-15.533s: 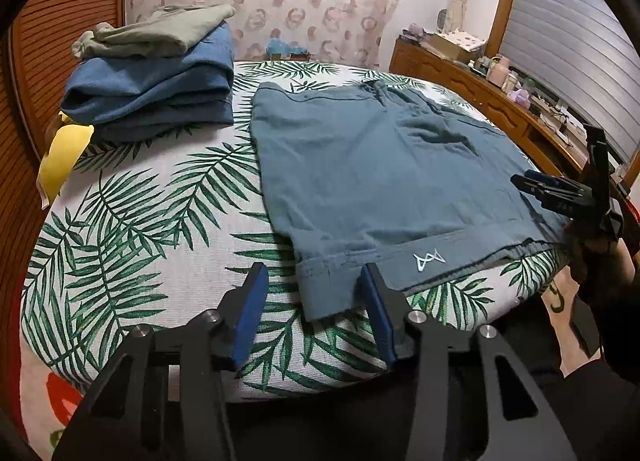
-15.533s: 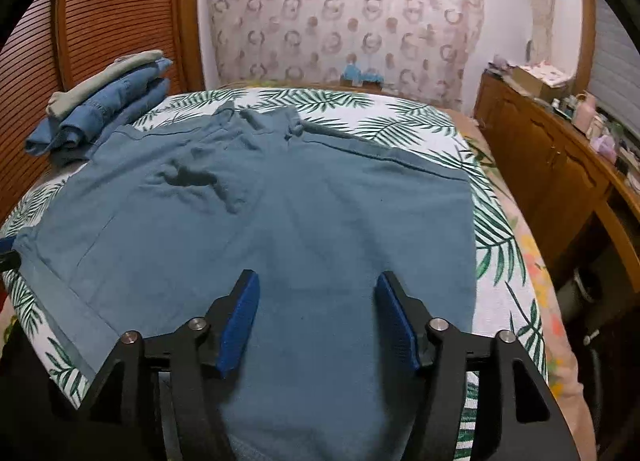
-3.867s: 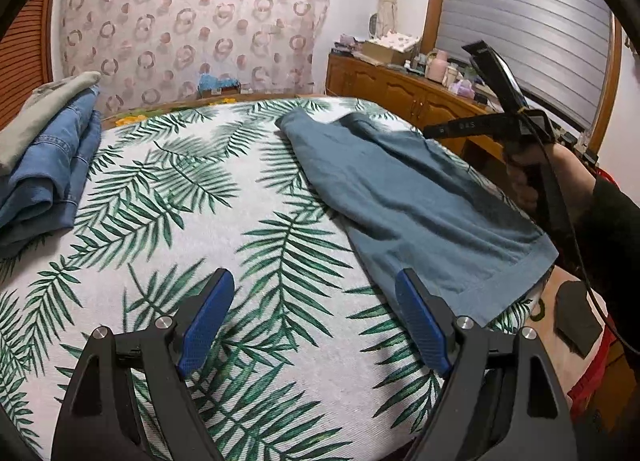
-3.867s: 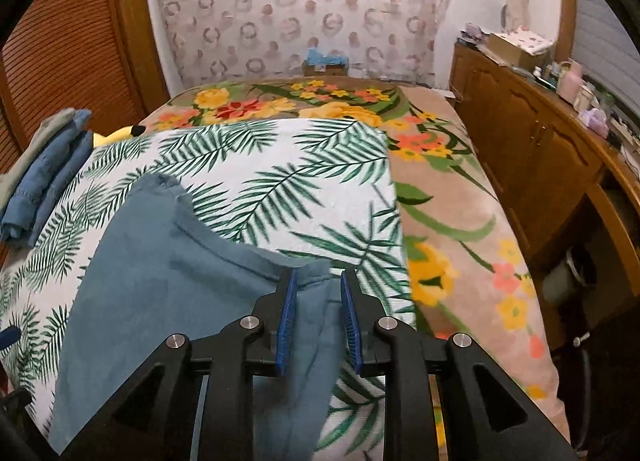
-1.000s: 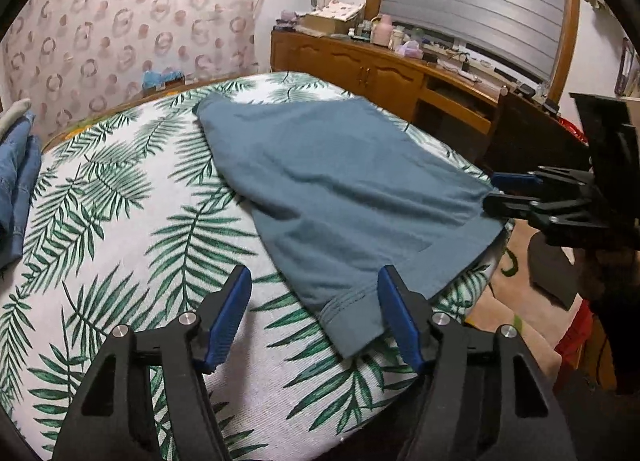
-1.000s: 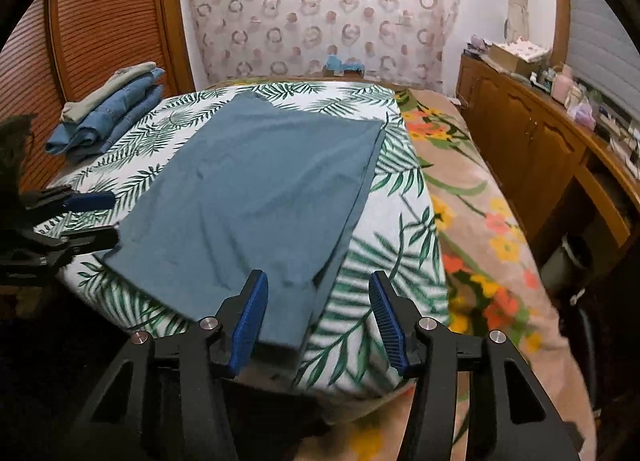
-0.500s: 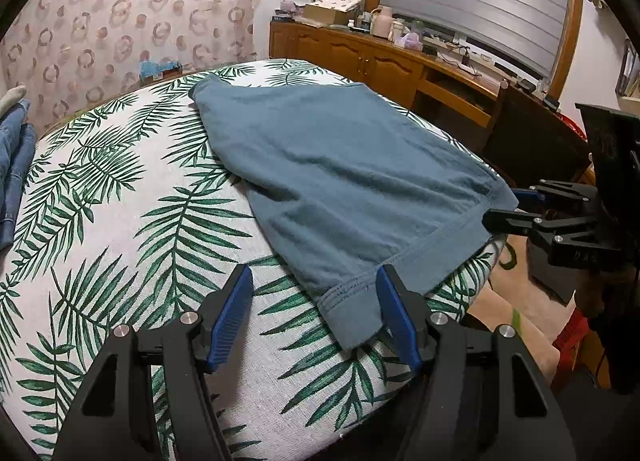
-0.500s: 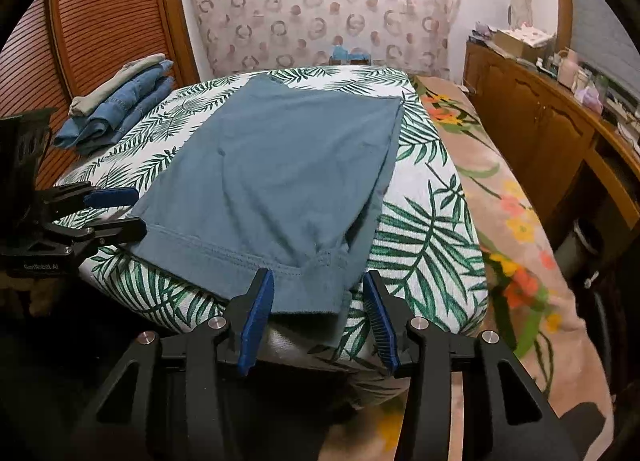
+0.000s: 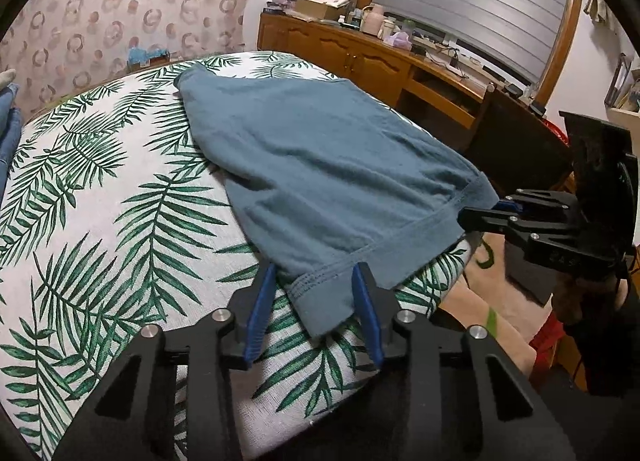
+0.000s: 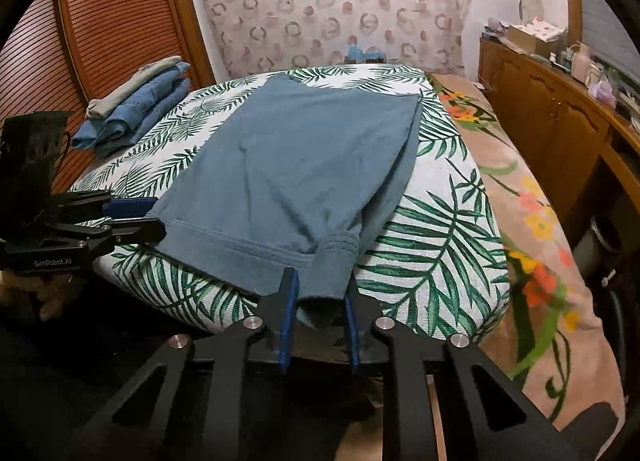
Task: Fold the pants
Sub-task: 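Close the left gripper on the hem while the right gripper grasps the shorts, then lift the shorts off the bed with both grippers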
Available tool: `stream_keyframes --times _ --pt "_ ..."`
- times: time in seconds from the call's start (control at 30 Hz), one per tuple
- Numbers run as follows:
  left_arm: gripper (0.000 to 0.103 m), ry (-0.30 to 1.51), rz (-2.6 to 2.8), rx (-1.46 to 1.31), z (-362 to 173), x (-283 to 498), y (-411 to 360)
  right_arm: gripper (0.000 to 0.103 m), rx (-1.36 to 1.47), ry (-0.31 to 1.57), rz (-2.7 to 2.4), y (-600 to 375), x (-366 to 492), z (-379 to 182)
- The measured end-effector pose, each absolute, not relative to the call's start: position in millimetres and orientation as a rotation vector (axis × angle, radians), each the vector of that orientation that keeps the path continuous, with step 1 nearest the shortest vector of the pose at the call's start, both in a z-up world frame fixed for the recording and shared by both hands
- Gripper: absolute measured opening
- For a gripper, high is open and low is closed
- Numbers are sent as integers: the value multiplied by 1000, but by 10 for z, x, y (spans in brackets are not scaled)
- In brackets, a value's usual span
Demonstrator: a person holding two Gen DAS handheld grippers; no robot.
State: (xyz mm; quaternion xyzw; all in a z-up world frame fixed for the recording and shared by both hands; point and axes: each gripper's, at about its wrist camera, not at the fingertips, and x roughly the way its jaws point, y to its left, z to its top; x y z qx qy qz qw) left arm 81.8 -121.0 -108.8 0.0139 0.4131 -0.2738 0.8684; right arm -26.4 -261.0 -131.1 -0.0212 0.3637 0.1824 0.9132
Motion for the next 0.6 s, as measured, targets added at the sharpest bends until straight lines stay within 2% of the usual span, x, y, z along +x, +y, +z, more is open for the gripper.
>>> stream_keyframes --times 0.23,0.37,0.6 --pt "31 879 -578 39 -1070 782 -1241 17 -15 732 377 -2595 -257 -1327" --pt "16 846 -584 47 -1015 755 -1253 16 3 711 387 -2585 -251 -1304" --pt "13 731 -600 44 -571 710 -1144 15 -6 637 416 -2493 -232 -1088"
